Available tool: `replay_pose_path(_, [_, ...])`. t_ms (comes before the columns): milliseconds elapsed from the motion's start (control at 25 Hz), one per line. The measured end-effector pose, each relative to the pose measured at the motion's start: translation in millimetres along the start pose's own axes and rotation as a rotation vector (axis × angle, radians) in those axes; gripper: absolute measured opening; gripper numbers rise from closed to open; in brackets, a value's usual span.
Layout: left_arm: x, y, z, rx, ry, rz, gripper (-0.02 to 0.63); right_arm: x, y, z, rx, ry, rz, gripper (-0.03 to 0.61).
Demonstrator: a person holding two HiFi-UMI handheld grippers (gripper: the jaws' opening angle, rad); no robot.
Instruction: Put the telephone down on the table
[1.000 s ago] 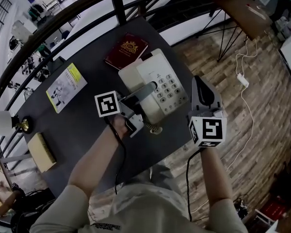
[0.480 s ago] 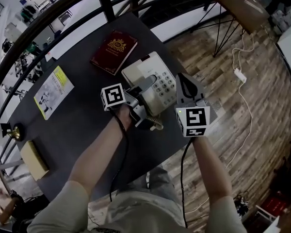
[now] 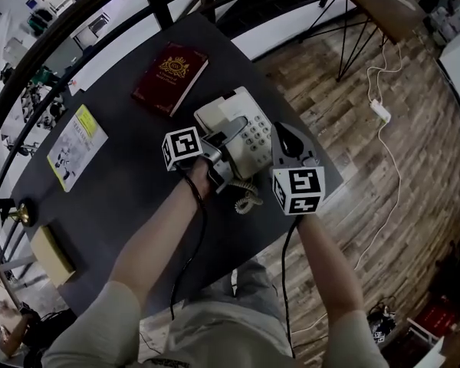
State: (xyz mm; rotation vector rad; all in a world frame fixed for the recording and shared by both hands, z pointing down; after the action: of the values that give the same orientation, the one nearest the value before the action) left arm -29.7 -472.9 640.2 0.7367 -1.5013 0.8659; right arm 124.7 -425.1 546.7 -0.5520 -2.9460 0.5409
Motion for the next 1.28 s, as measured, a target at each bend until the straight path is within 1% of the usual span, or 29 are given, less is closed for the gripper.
replay_pose_path(80, [1.0,-2.2,-4.7,0.012,-0.038,0.027,0.457,-2.1,-1.5,-0.7,0.004,-0.043,0.013,0.002])
replay_pose_path(280, [1.4,-5.2,-9.1,0.023,-0.109,0.078,0.457,-4.4,0.4,-0.9,0.011,-0.062,0.018,0.002])
replay_pose_path(400, [2.2,-2.9,-9.1,0.021,-0.101,0.079,0.457,-7.2,4.2,-5.0,0.013,-0.092,0.004,0.002])
replay_pose_path(560, [2.5,-1.8,-12.3,0.044,-0.082,0.136,0.459,-7.3,8.8,-13.8,0.026,-0.117,0.003,0.002])
replay_pose_path(680, [2.2,1.2,-15.1,0.076,-0.084,0.209,0.46,-5.7,13.4,-18.1,0.034,-0.14,0.004,0.002])
replay_pose_path(760, [1.4,2.7,-13.4,0.098,-0.105,0.27,0.463,-8.6,15.6,-19.5,0.039,-0.156,-0.01,0.002])
replay_pose_path(880, [0.7,5.5,-7.8,0.132,-0.149,0.379,0.465,-13.3,17.3,-20.5,0.048,-0.193,-0.033,0.002])
replay_pose_path(960, [1.4,8.2,-6.8,0.159,-0.166,0.458,0.471,-12.2,18.4,-19.1,0.058,-0.195,-0.03,0.002])
replay_pose_path(1080, [7.2,14.8,-7.8,0.189,-0.159,0.577,0.479,-8.0,20.1,-14.9,0.062,-0.191,-0.018,0.002])
replay_pose_path(1200, [12.7,21.9,-8.0,0.167,-0.129,0.643,0.479,-8.7,21.8,-12.6,0.055,-0.211,-0.021,0.002])
replay_pose_path(1280, [11.1,26.3,-8.9,0.144,-0.144,0.668,0.479,-9.3,22.5,-13.1,0.062,-0.216,-0.021,0.002])
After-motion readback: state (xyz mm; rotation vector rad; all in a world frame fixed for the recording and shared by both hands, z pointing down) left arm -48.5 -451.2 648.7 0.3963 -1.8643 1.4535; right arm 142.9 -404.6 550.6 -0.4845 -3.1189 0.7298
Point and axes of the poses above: the fingertips, and each gripper's own axes: y backward along the fingers, x to its left, z out of its top, the point moved 7 cm from there along y, backward along the fingers
